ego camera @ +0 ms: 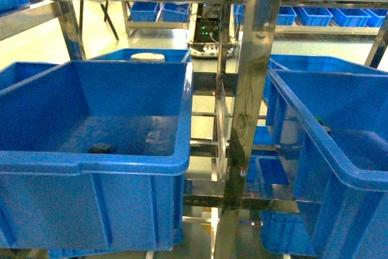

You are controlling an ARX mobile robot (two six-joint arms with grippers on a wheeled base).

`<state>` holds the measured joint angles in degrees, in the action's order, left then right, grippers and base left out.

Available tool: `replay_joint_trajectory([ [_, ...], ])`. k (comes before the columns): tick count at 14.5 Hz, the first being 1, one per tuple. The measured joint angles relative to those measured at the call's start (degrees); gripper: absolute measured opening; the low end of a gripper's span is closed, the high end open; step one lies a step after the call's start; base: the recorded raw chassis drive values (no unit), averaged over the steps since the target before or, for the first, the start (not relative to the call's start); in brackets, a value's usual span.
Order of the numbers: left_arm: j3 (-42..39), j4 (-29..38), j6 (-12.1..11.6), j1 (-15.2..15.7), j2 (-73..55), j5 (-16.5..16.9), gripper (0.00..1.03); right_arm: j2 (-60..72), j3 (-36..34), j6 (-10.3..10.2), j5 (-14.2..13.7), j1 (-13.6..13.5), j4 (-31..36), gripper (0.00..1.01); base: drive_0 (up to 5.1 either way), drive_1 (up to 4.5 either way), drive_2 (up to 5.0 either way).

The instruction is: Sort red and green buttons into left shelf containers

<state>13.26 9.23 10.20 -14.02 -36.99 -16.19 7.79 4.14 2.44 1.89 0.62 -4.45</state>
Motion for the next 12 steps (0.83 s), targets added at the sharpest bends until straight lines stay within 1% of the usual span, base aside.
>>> replay_joint_trajectory([
  [1,-5.01,11.69,-3.39,2.08,1.60,3.39,0.82,-7.67,-3.37,-0.66,-0.98,-0.63,3.32,0.76,0.0,0.00,0.0],
  [2,-8.22,16.55,-6.43,3.78,3.72,5.64,0.70,-7.41,-3.19,-1.25,-1.84,-0.57,4.63,0.63,0.0,0.00,0.0],
  [3,-8.50,16.50,-7.89,4.96,5.90,6.75,0.57,-7.39,-3.41,-1.44,-1.86,-0.61,3.89,0.50,0.0,0.00,0.0],
  [4,-8.76,15.52,-8.79,6.12,8.02,8.20,0.44,-7.43,-3.41,-1.44,-1.88,-0.61,4.57,0.37,0.0,0.00,0.0],
  [5,-9.57,14.08,-9.16,7.15,9.88,9.07,0.31,-7.41,-3.41,-1.46,-1.88,-0.61,4.13,0.25,0.0,0.00,0.0],
  [6,-10.34,12.41,-9.20,8.92,11.69,11.15,0.18,-7.43,-3.41,-1.46,-1.88,-0.61,4.20,0.10,0.0,0.00,0.0],
  [7,-10.84,11.02,-9.22,13.62,13.79,15.58,0.04,-7.43,-3.41,-1.55,-1.88,-0.61,4.26,0.02,0.0,0.00,0.0],
  [8,-10.95,9.66,-9.20,14.29,15.63,15.45,0.02,-7.43,-3.41,-1.57,-1.90,-0.61,4.15,0.02,0.0,0.00,0.0],
  [9,-12.41,11.32,-9.27,13.94,16.74,16.28,0.02,-7.43,-3.41,-1.57,-1.88,-0.61,4.26,0.02,0.0,0.00,0.0],
  [12,-12.44,6.54,-9.31,13.97,21.44,16.13,0.02,-7.43,-3.41,-1.57,-1.88,-0.61,4.20,0.02,0.0,0.00,0.0],
])
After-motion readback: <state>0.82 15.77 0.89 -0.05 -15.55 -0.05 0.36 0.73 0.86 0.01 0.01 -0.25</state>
